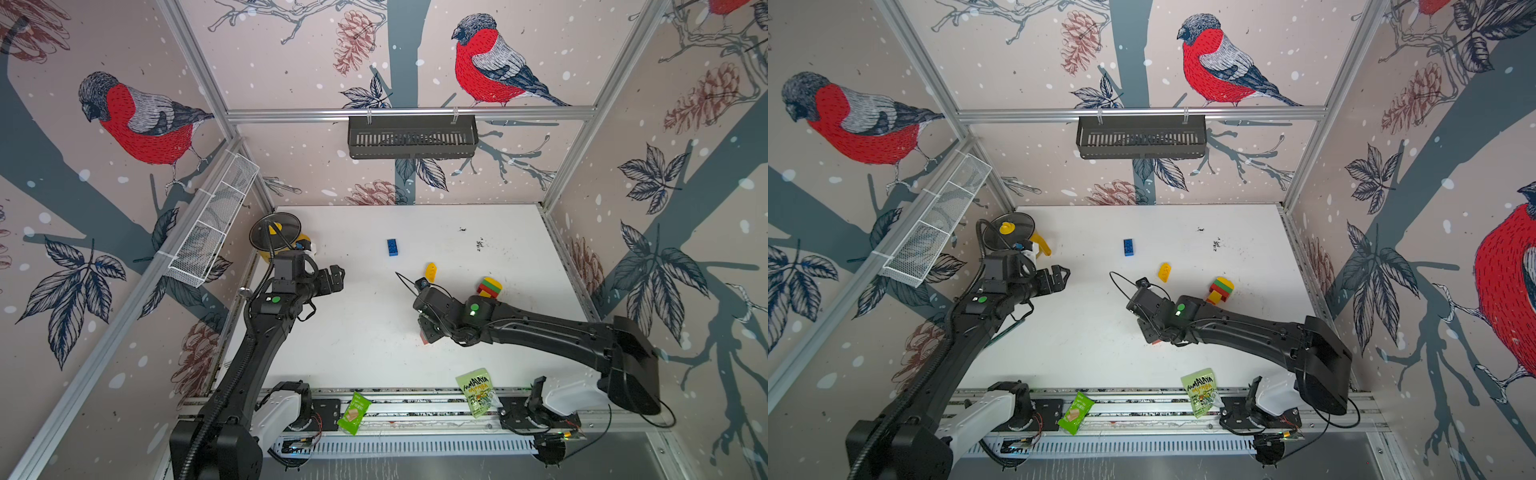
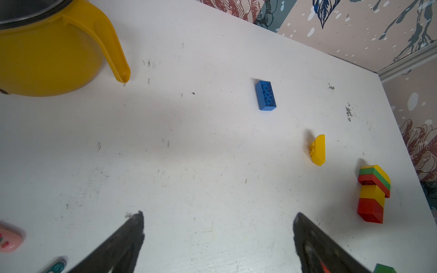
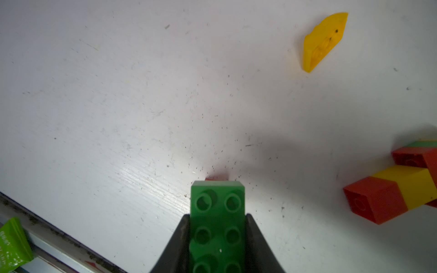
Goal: Assemble an ice cream with lego
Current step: Assemble the lego brick with the lego brick.
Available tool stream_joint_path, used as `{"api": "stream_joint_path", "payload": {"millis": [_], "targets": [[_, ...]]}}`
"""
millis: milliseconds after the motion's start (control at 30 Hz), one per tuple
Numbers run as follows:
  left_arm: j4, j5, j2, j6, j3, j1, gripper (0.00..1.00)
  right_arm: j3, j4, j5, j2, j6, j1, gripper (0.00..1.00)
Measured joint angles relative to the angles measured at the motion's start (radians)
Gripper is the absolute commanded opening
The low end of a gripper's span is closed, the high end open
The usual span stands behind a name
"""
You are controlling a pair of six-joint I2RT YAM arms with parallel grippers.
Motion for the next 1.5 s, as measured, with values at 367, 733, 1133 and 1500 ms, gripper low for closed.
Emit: {"api": "stream_joint_path", "payload": {"millis": [367,733,1133,1500], "targets": [[0.000,0.000,-0.002,0.000,0.000,0.000,0.97,-0.004,-0.027,0.016,0.034,0.033,-0.004,0.22],[0.000,0.000,-0.010,0.000,-0.006,0.000,0.98,0.014,-0.058,0.061,0.068,0.170,0.032,0.21],[0.005,0.000,-0.008,0.000,-0.011,0.000,0.98,0.000,-0.035,0.058,0.074,0.191,0.059,0.21],[0.006,0.000,-0.006,0.000,-0.013,0.000,0.98,-0.007,0.000,0.090,0.105,0.212,0.073,0.21]]}}
